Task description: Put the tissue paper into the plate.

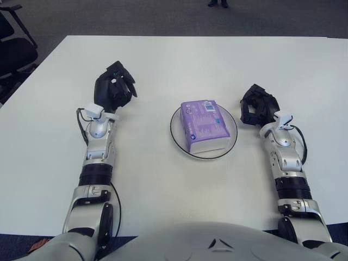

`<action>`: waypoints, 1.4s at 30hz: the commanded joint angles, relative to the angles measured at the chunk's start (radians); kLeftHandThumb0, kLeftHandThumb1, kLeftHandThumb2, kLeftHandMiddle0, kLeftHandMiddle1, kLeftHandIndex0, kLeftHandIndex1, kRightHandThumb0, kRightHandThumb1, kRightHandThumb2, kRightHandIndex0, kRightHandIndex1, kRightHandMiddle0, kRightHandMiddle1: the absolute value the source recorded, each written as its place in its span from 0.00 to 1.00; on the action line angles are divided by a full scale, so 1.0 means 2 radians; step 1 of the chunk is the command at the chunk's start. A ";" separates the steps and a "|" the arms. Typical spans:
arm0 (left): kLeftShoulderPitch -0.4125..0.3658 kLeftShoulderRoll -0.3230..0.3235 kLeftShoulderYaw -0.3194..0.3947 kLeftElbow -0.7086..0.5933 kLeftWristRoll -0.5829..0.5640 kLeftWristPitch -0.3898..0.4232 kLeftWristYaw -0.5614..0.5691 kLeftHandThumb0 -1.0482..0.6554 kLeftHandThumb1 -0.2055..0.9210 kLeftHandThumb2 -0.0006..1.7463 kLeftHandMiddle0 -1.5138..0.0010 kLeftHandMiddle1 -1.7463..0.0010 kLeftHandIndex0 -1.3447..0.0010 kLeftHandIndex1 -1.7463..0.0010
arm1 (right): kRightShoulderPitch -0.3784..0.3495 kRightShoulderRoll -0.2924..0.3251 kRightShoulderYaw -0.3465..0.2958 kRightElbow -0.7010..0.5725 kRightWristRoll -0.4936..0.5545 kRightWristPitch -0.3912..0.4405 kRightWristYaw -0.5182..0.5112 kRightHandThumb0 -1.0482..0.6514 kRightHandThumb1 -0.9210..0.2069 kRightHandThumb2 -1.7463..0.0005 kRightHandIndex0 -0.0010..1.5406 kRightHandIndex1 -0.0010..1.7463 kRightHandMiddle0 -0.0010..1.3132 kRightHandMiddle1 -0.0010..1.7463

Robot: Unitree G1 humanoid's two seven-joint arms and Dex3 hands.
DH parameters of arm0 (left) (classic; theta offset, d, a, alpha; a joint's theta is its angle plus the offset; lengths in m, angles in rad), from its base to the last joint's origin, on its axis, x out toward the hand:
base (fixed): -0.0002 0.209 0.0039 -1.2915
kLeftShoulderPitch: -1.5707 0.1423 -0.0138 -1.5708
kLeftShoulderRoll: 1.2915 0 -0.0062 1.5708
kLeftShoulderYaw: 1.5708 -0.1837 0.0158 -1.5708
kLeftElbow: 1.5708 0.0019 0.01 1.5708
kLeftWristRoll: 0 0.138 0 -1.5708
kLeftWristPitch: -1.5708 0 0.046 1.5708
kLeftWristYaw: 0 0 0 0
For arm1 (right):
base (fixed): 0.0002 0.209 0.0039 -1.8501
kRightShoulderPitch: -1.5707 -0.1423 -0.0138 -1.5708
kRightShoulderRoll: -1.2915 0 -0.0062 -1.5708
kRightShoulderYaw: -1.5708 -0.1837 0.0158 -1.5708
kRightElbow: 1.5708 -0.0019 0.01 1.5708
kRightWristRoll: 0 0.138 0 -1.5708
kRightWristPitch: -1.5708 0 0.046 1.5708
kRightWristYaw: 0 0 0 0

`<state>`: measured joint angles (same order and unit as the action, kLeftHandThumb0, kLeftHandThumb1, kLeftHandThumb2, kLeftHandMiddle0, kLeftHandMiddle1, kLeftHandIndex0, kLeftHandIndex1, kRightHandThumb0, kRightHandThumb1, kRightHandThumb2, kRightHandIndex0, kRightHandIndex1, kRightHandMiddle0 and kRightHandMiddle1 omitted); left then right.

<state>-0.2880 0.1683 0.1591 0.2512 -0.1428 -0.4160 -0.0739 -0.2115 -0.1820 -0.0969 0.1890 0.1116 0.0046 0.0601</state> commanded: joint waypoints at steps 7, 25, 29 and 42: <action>0.077 -0.038 -0.008 -0.007 -0.007 0.057 0.013 0.34 0.81 0.60 0.05 0.00 0.10 0.00 | 0.080 0.041 0.003 0.049 0.008 0.011 -0.003 0.34 0.53 0.25 0.71 1.00 0.46 1.00; 0.098 -0.061 -0.001 0.001 -0.044 0.103 0.011 0.36 0.74 0.63 0.06 0.00 0.14 0.00 | 0.082 0.045 -0.005 0.056 0.009 -0.008 -0.001 0.34 0.53 0.25 0.71 1.00 0.46 1.00; 0.092 -0.061 0.003 0.022 -0.051 0.102 0.007 0.36 0.74 0.63 0.06 0.00 0.14 0.00 | 0.083 0.046 -0.008 0.057 0.011 -0.013 0.001 0.34 0.53 0.25 0.72 1.00 0.46 1.00; 0.086 -0.063 0.012 0.064 -0.053 0.098 0.004 0.37 0.75 0.63 0.07 0.00 0.18 0.00 | 0.084 0.049 -0.012 0.060 0.012 -0.023 0.003 0.33 0.54 0.24 0.73 1.00 0.47 1.00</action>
<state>-0.2588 0.1355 0.1829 0.2476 -0.2300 -0.2212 -0.0602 -0.2133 -0.1708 -0.1262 0.1929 0.1140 -0.0340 0.0653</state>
